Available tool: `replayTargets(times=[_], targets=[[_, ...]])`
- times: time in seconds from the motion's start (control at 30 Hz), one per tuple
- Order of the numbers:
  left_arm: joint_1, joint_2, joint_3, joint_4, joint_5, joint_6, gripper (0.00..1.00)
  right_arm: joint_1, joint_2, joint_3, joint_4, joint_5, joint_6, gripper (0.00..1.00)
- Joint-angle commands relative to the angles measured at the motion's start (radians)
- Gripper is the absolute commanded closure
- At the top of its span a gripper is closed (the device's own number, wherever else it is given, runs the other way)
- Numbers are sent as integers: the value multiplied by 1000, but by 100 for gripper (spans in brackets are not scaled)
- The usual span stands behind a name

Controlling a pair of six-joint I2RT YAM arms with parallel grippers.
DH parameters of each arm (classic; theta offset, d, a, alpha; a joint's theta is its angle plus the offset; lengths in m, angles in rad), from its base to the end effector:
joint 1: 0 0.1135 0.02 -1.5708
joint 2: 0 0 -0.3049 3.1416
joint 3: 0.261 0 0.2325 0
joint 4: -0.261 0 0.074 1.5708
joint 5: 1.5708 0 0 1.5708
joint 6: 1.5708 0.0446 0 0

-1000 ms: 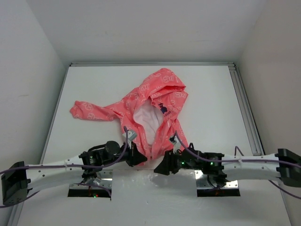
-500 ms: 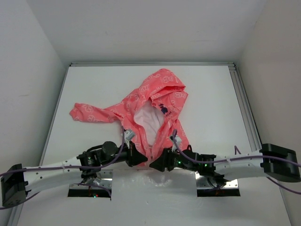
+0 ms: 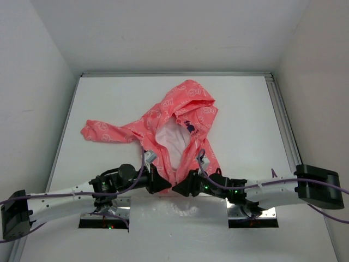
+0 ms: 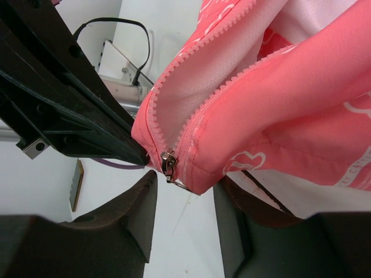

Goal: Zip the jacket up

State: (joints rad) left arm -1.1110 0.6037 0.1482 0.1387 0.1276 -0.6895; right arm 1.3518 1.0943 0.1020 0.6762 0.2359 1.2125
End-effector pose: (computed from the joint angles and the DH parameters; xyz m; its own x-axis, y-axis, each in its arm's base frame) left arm 0.0435 -0.1006 0.2048 -0.7062 0.0043 -0.7080 0.6393 0.4336 -0.6351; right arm 0.0460 0.1586 0.1927 -0.8673 0.2945 -0.4013 -0.2526 0.4343 0.8646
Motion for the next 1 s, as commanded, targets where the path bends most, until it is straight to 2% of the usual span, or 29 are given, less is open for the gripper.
replayTargets(times=[0.0, 0.27, 0.4, 0.57, 0.63, 0.77, 0.8, 0.83, 0.87, 0.97], targets=[[-4, -2, -2, 62, 29, -7, 100, 6, 12, 14, 80, 19, -11, 58], [-4, 2, -12, 59, 20, -7, 100, 6, -17, 28, 13, -7, 13, 65], [-4, 7, -12, 55, 23, -1, 100, 4, -34, 37, -29, -7, 30, 73], [-4, 8, 1, 38, 14, 7, 100, 6, -42, 74, -130, -35, 48, 75], [-4, 4, -12, 47, 4, 7, 100, 6, -39, 105, -184, -50, 50, 83], [-4, 18, 2, 39, 10, 15, 100, 6, -39, 122, -205, -78, 58, 88], [-3, 13, -7, 50, 9, 13, 100, 6, -39, 140, -219, -92, 56, 94], [-3, 11, -13, 55, 7, 13, 100, 6, -40, 146, -219, -104, 58, 94], [-3, 13, -16, 56, 7, 12, 100, 6, -43, 149, -221, -118, 61, 100], [-3, 25, -7, 39, 20, 25, 100, 6, -65, 185, -240, -133, 48, 100]])
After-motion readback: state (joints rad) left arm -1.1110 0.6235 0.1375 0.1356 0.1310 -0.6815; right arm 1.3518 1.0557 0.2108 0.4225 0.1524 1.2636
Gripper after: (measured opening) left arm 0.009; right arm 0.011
